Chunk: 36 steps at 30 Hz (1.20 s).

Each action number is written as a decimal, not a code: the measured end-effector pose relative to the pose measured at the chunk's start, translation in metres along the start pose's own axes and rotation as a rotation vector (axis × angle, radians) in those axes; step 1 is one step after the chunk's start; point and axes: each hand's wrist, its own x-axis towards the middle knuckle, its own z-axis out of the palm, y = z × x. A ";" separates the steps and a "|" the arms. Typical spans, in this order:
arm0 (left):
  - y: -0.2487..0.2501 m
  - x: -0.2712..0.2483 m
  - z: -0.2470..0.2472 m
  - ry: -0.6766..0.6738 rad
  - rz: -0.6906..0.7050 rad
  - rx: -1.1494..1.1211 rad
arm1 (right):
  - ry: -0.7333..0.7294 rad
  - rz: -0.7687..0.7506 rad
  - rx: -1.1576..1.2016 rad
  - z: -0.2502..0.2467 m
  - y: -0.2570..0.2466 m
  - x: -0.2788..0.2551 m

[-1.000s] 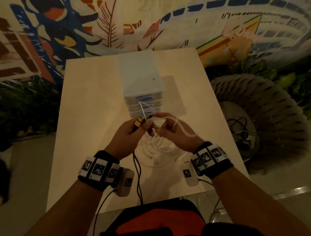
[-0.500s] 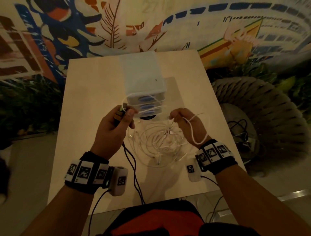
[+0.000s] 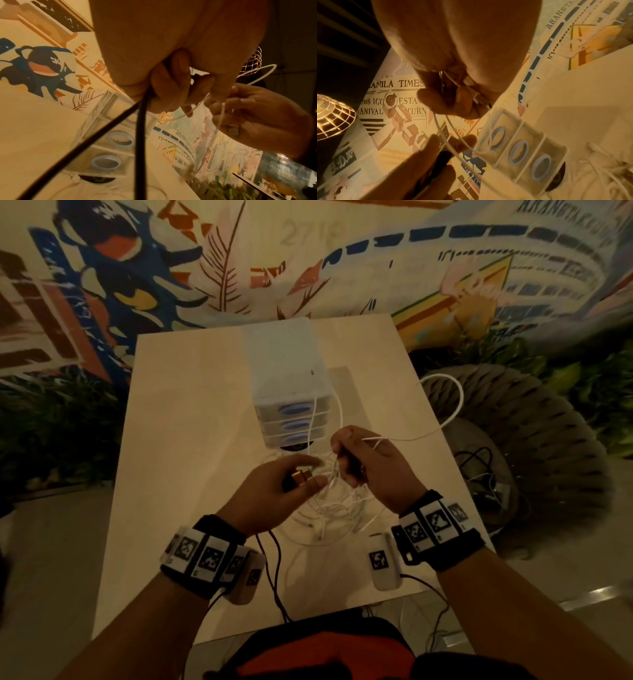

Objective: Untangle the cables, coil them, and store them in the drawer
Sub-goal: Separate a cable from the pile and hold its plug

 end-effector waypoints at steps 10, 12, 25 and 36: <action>-0.013 -0.008 0.000 0.104 -0.004 -0.057 | 0.032 0.282 -0.095 -0.013 0.021 -0.001; -0.010 -0.009 0.000 0.122 0.019 -0.066 | 0.014 0.316 -0.058 -0.008 0.022 -0.003; -0.008 -0.001 0.014 0.010 -0.052 0.005 | -0.010 0.328 -0.014 -0.012 0.028 0.006; -0.038 -0.009 -0.029 0.376 -0.305 -0.100 | 0.263 0.451 0.107 -0.113 0.066 -0.026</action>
